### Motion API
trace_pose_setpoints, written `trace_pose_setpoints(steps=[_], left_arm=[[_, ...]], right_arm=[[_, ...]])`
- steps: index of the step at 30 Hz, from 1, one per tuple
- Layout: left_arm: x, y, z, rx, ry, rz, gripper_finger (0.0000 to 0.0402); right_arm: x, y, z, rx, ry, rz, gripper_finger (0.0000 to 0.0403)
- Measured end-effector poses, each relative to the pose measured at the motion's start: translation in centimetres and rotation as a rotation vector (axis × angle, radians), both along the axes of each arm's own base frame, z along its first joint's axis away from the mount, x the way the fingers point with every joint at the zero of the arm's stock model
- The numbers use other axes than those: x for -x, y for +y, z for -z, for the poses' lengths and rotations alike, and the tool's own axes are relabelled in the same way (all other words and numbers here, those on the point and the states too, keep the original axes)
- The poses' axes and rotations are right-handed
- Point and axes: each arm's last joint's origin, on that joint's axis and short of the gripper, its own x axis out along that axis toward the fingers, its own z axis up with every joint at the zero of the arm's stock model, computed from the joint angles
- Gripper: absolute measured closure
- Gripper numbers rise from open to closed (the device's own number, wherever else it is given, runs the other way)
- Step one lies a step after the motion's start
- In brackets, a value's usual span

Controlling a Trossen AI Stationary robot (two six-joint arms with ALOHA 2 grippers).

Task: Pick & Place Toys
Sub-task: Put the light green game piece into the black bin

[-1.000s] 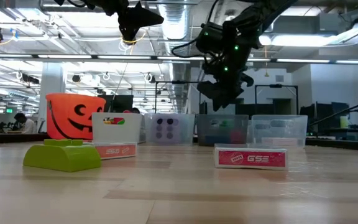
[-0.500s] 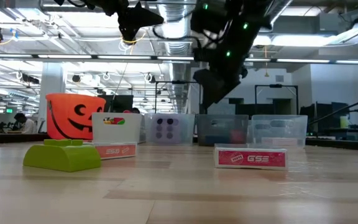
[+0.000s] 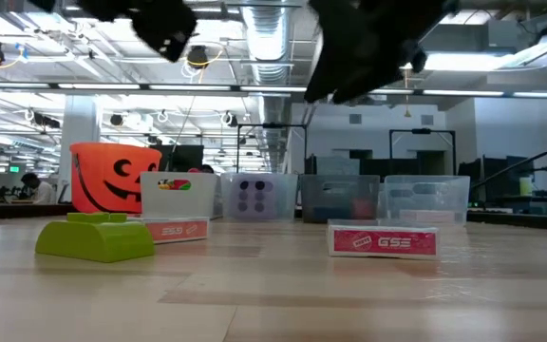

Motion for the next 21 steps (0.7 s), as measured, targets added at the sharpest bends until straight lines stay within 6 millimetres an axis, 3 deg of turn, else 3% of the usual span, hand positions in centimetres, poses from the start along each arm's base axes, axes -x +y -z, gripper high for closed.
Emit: trace_pose_setpoints(steps=[5,12,21], left_arm=[[1.7,-2.3,2.4,-0.069,0.033,0.022,0.018],[3.9,-3.8,5.8,-0.079,0.03,0.018,0.018],[6.4,-2.1,9.8,-0.03,0.017,-0.097,0.018]], right_arm=[[1.1,2.6,-0.2,-0.009,-0.116,0.005,0.0139],[1.2,2.8,-0.3,-0.016,-0.172,0.039,0.0139],[0.6,1.8,-0.4,-0.025,-0.178,0.065,0.0139]])
